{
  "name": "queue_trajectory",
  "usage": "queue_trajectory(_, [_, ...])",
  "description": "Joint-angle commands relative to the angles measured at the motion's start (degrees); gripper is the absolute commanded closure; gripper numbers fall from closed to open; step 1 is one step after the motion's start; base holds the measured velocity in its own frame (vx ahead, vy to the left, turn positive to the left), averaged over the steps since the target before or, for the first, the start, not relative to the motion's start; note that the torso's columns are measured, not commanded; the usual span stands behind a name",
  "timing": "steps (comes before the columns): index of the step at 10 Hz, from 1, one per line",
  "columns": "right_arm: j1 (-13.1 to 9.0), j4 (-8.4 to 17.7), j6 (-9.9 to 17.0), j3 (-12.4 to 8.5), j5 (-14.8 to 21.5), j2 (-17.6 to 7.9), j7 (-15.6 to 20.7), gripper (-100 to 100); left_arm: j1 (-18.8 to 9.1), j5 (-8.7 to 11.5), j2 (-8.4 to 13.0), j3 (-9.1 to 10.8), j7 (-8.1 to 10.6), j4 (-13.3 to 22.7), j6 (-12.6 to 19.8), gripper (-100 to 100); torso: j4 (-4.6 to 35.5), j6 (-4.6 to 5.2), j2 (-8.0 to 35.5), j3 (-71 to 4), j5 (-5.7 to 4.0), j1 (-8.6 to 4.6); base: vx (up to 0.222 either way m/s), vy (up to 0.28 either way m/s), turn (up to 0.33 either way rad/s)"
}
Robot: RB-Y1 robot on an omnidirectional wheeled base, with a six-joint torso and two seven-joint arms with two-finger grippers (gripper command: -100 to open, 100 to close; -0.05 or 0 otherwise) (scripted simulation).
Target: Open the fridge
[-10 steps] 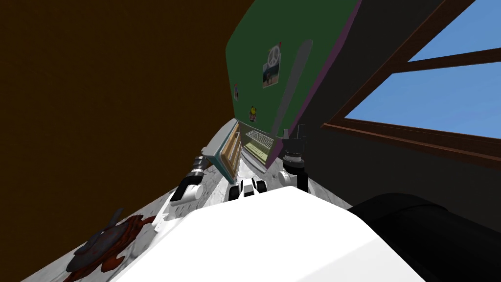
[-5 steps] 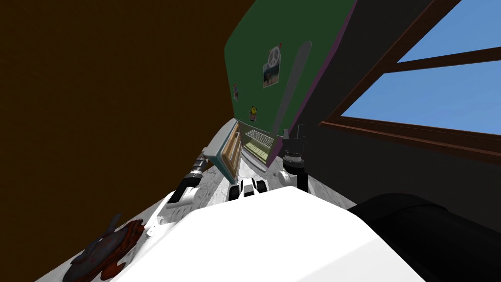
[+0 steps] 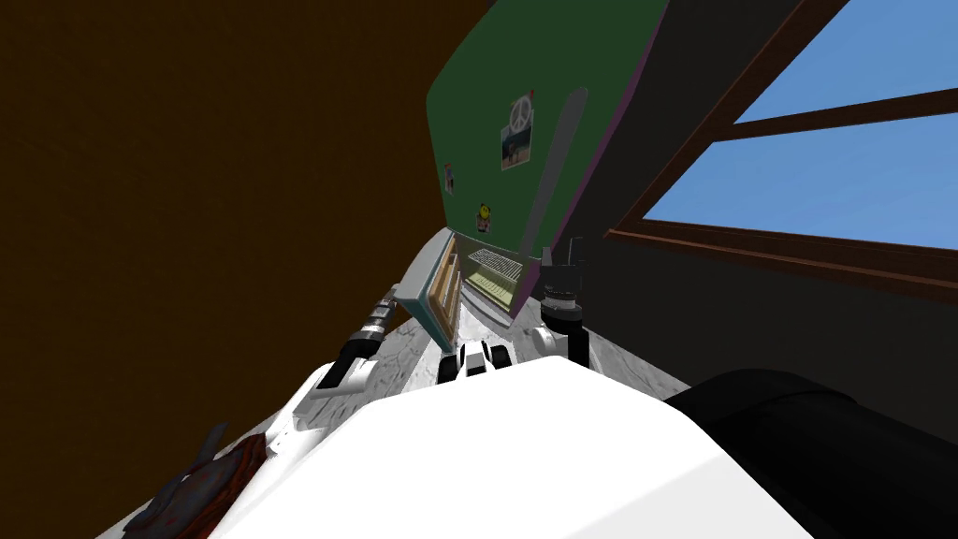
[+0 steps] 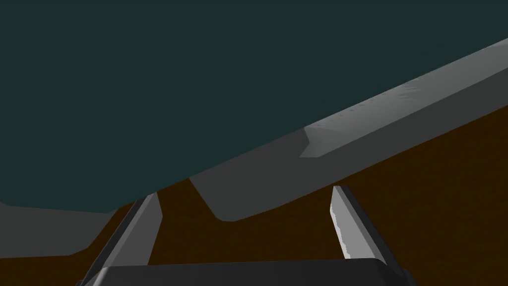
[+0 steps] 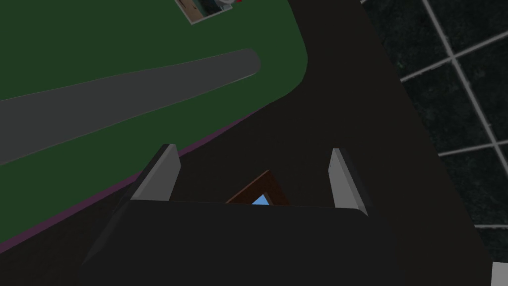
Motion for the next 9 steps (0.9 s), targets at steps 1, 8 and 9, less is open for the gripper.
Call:
queue_trajectory(1, [0.0, 0.0, 0.0, 0.0, 0.0, 0.0, 0.0, 0, 0.0, -0.1, 0.1, -0.02, -0.20, 0.0, -0.1, -100, -0.1, -0.09, 0.0, 0.0, 0.04, -0.04, -0.003, 0.008, 0.008])
queue_trajectory(8, [0.0, 0.0, 0.0, 0.0, 0.0, 0.0, 0.0, 0, -10.9, -3.4, -4.6, 4.14, -3.39, 12.8, -1.1, 100, 0.0, -0.21, 0.2, 0.1, 0.12, 0.16, -0.072, 0.148, -0.105])
queue_trajectory(9, [0.0, 0.0, 0.0, 0.0, 0.0, 0.0, 0.0, 0, -11.5, -3.4, -4.6, 4.14, -3.39, 12.8, -1.1, 100, -0.1, -0.21, 0.1, 0.0, 0.02, -0.18, -0.018, 0.002, 0.025])
